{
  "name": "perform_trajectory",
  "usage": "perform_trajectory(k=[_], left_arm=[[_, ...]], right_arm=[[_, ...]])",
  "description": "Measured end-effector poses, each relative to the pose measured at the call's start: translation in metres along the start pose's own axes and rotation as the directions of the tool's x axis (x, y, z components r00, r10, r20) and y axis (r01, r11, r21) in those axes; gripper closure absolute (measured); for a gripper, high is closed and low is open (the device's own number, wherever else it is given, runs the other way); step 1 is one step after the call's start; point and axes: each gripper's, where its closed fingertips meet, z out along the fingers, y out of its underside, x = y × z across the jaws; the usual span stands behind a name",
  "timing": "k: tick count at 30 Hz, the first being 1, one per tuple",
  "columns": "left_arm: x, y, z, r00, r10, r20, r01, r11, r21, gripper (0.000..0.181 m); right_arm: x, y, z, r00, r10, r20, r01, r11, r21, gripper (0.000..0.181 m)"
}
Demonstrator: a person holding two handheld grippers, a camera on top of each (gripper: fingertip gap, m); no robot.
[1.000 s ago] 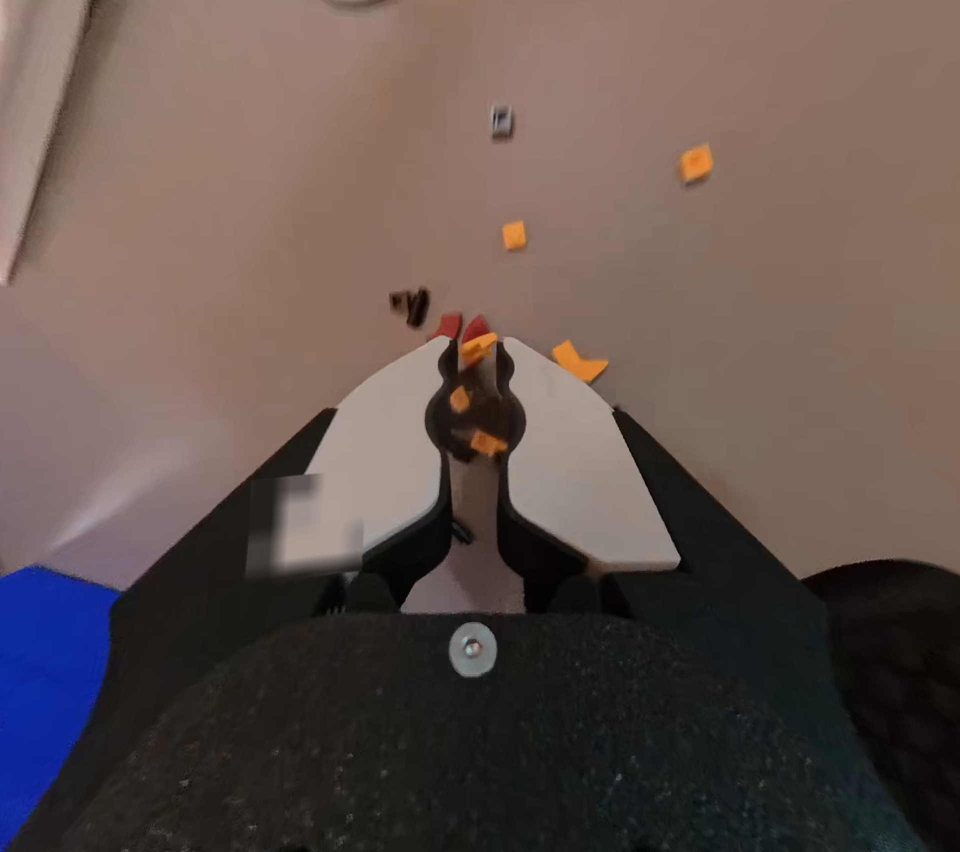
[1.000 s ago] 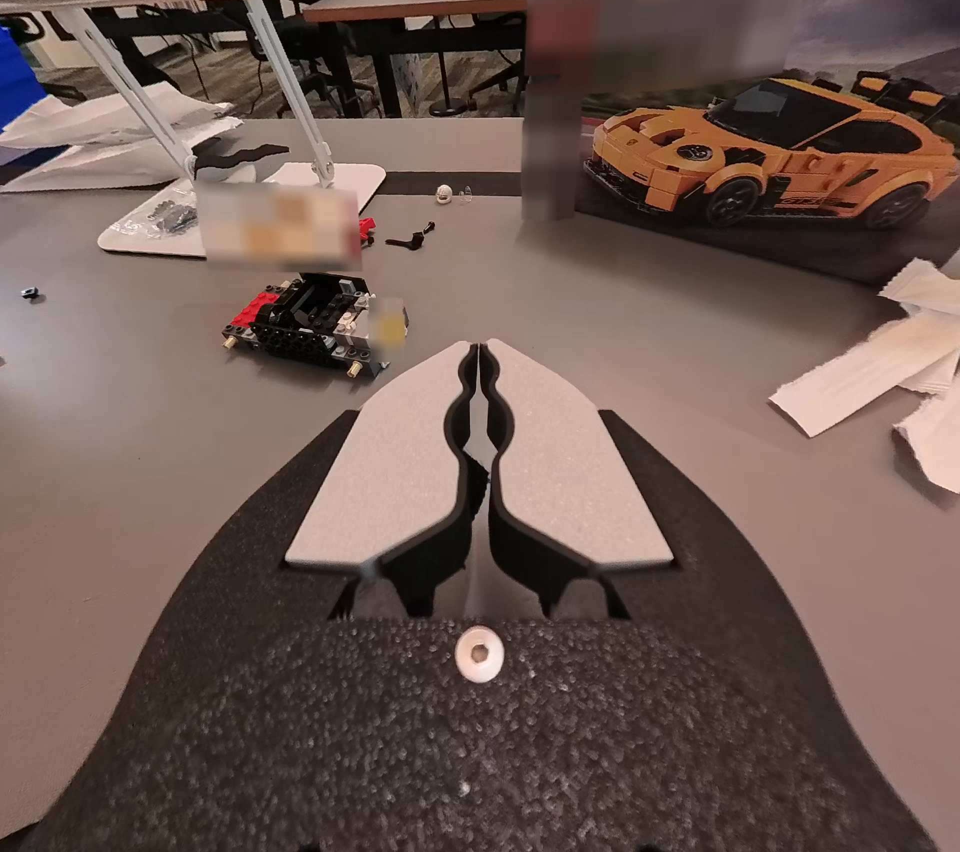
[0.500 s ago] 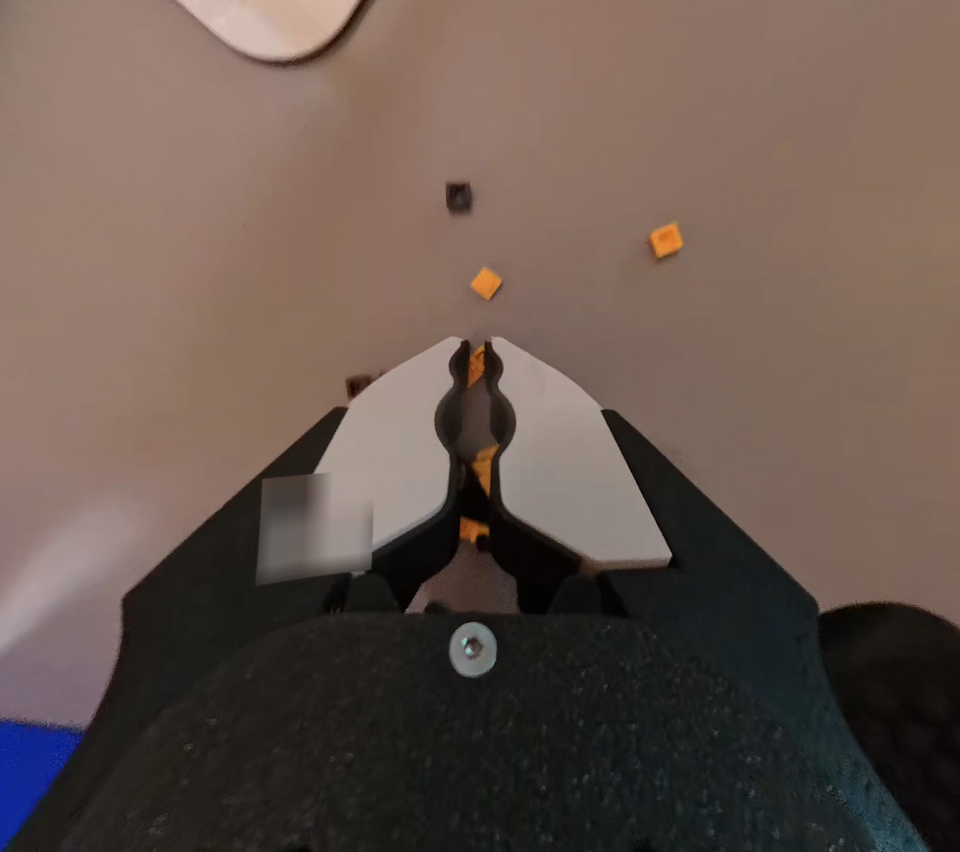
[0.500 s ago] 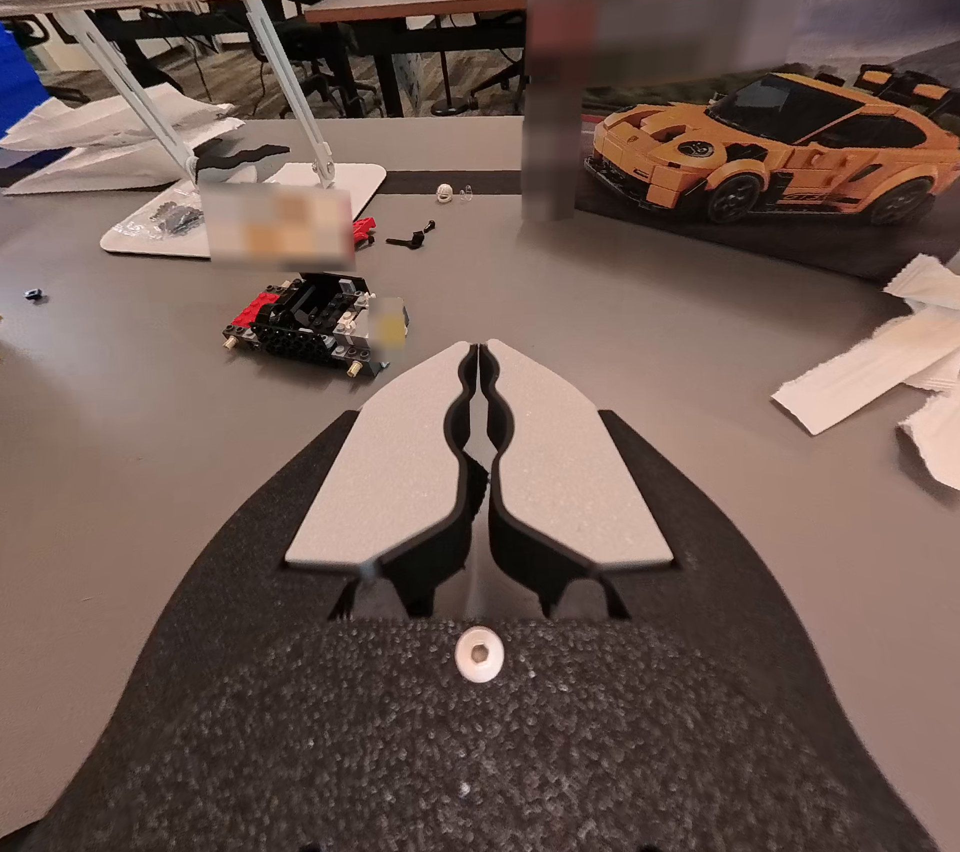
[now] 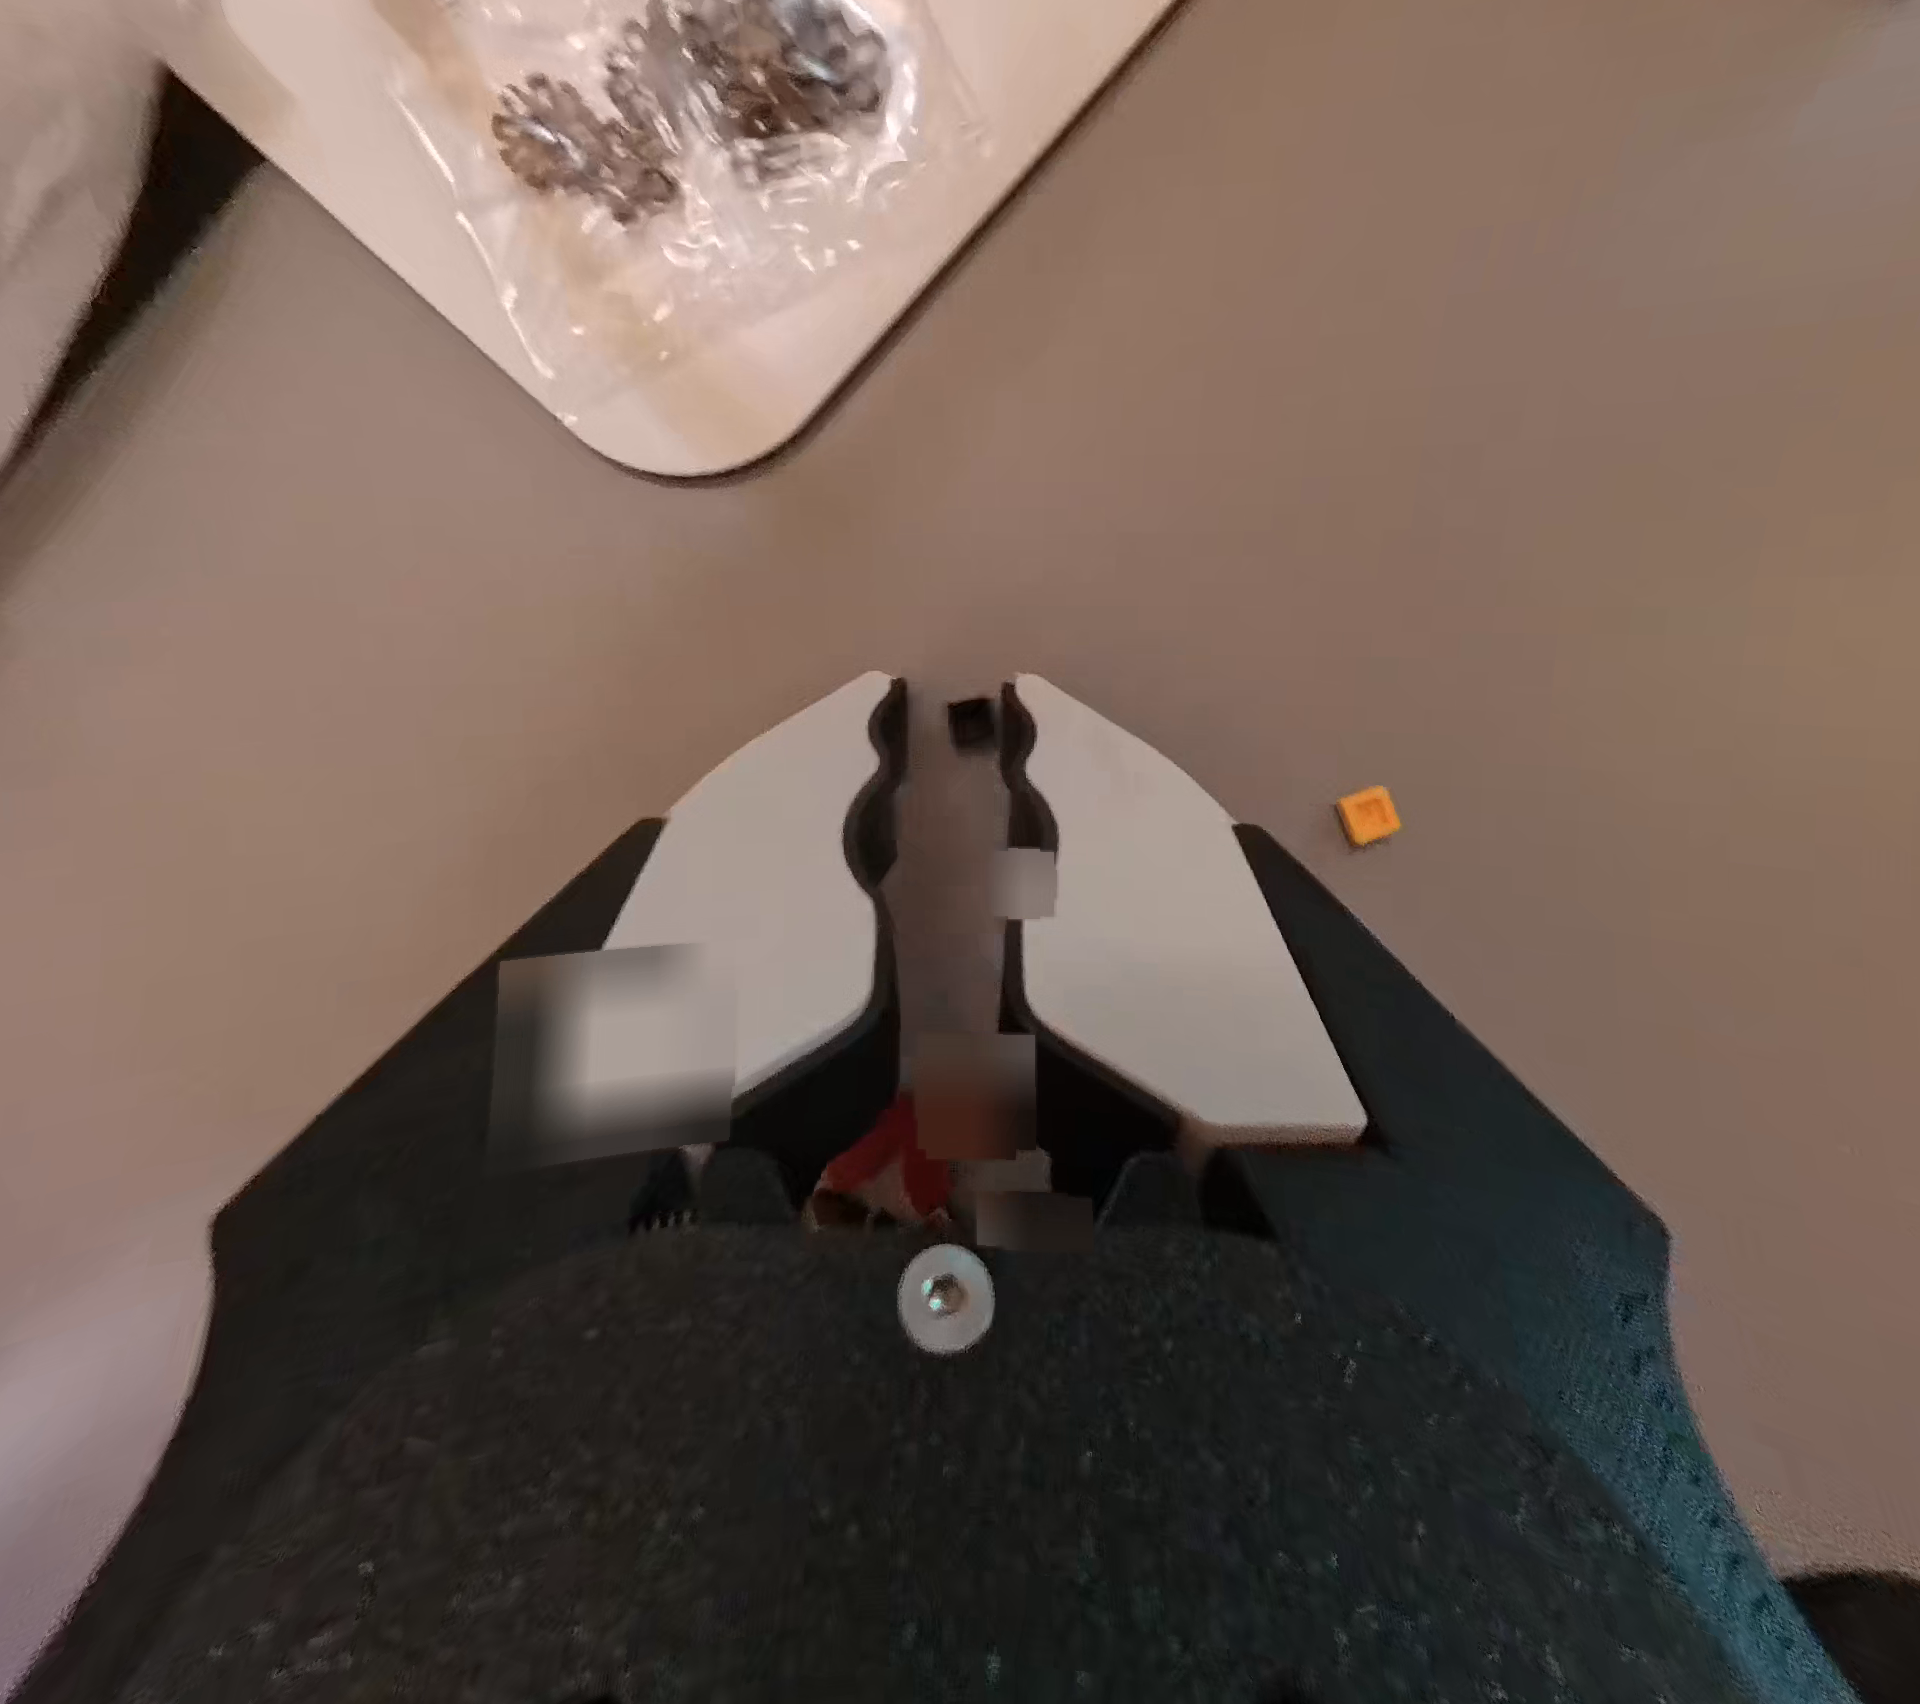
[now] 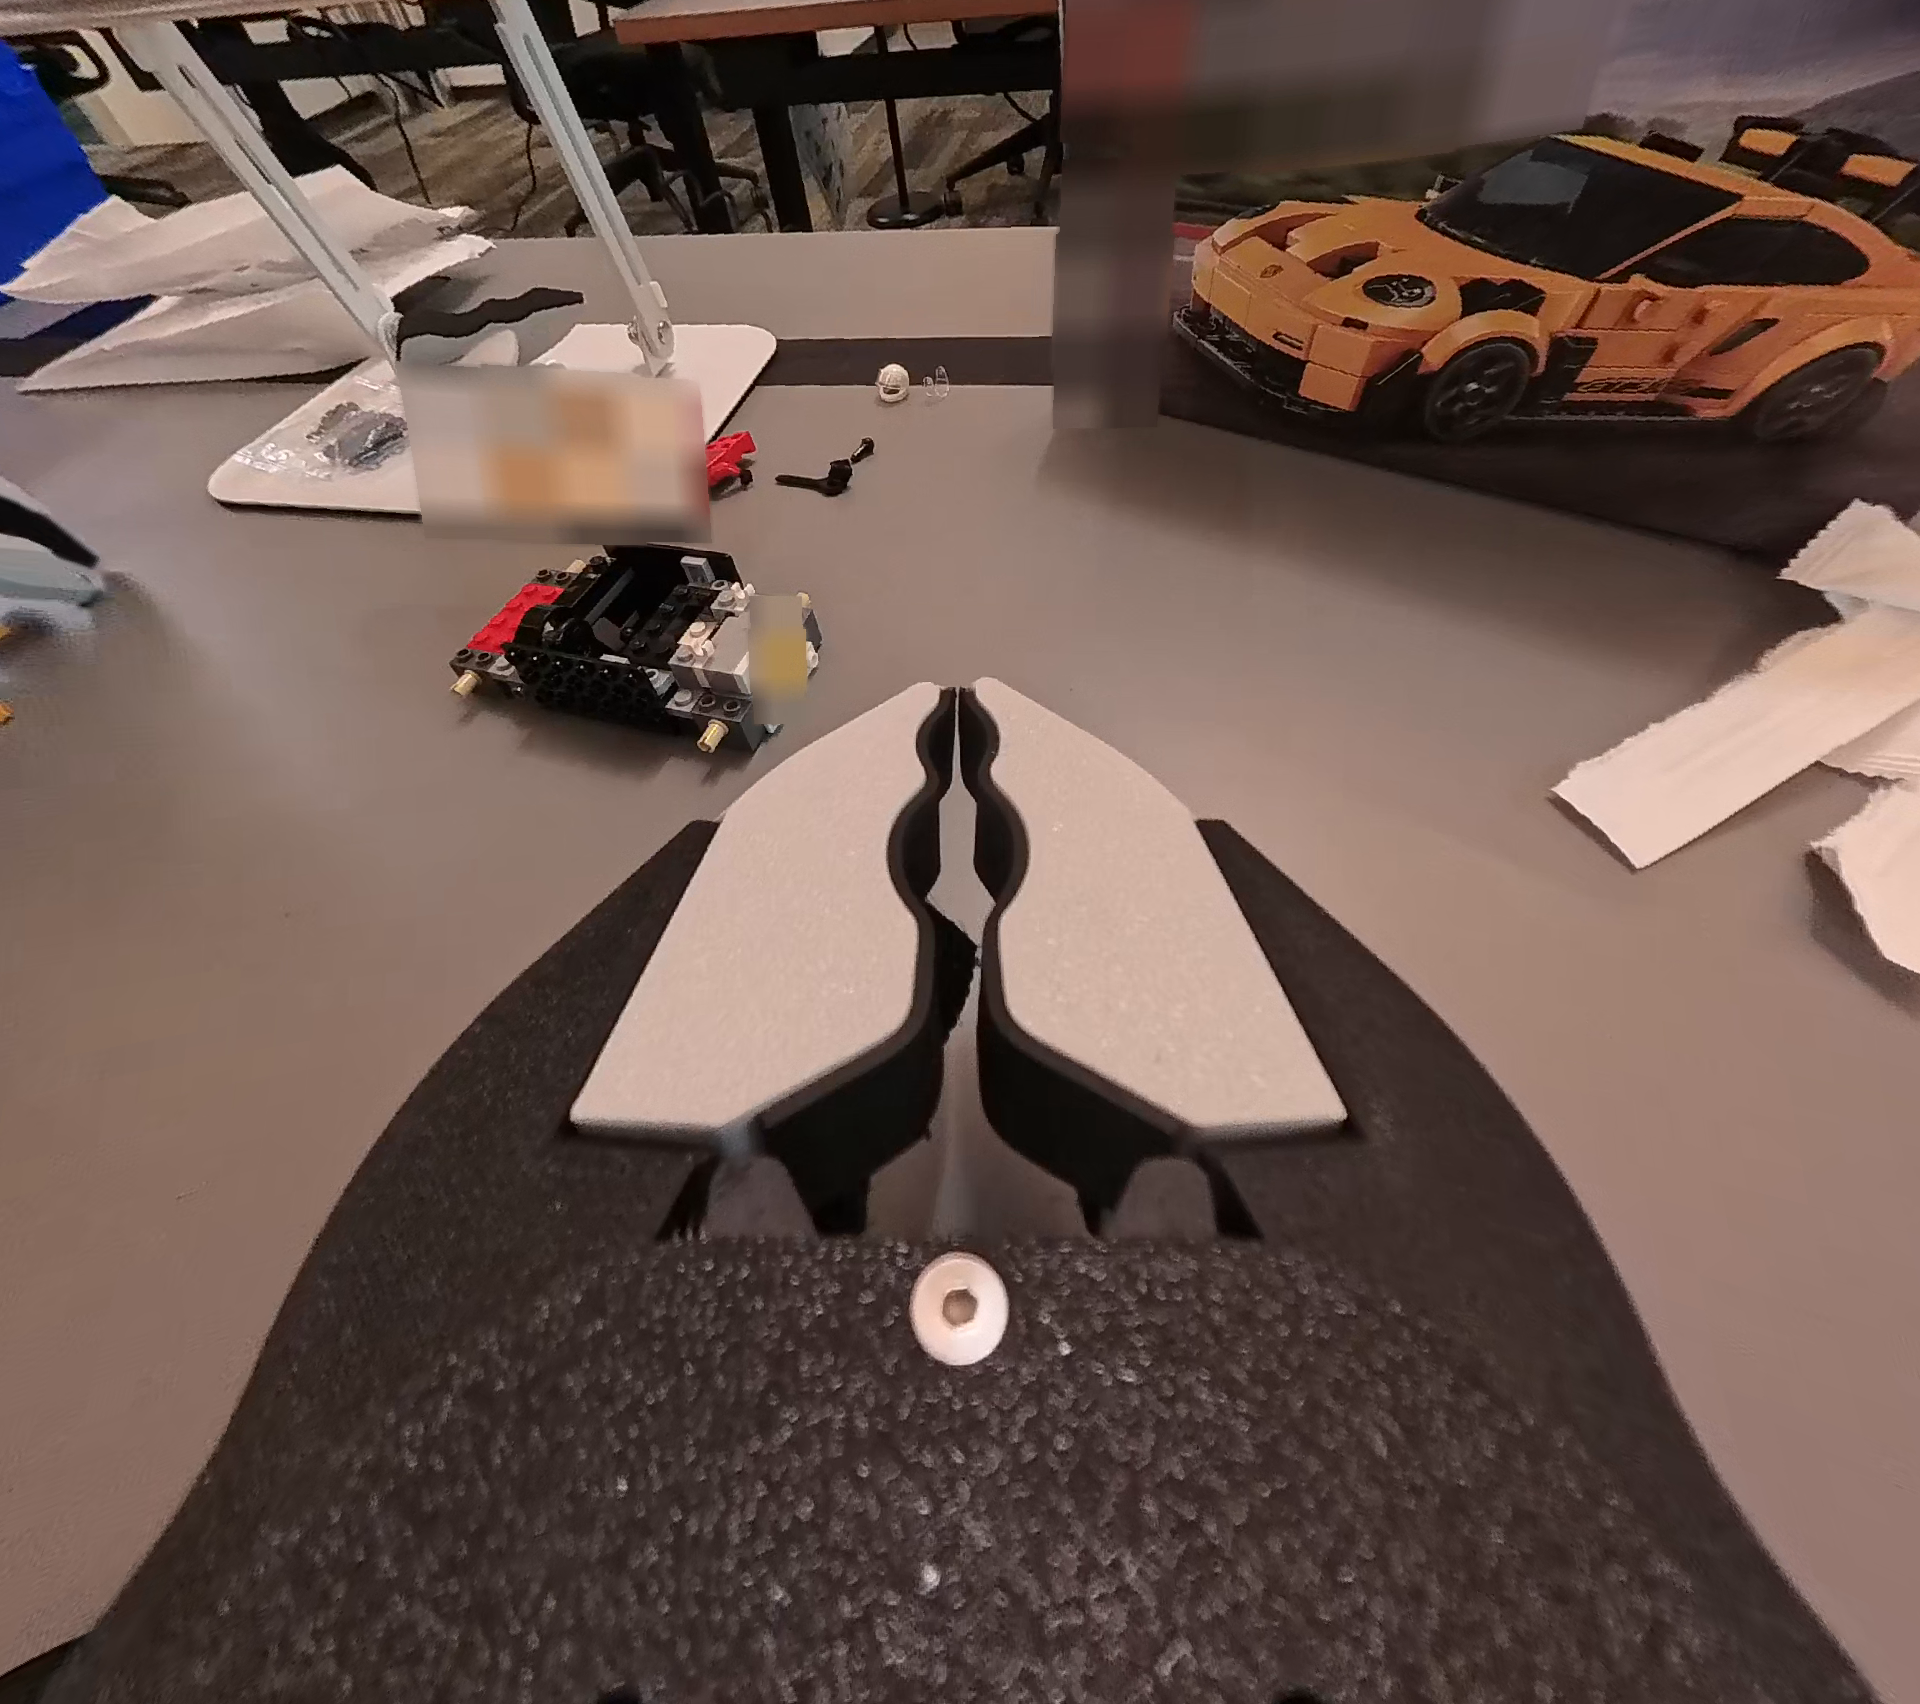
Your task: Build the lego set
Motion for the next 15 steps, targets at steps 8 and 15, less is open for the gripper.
perform_trajectory(k=[8, 15], left_arm=[[0.014, 0.030, -0.017, 0.996, 0.006, -0.090, -0.012, 0.998, -0.064, 0.173], [-0.001, 0.067, -0.043, 0.998, 0.057, 0.022, -0.051, 0.978, -0.204, 0.172]], right_arm=[[-0.001, 0.000, 0.000, 1.000, 0.003, 0.005, -0.003, 1.000, 0.000, 0.181], [-0.001, -0.001, -0.001, 1.000, 0.003, 0.005, -0.003, 1.000, 0.003, 0.181]])
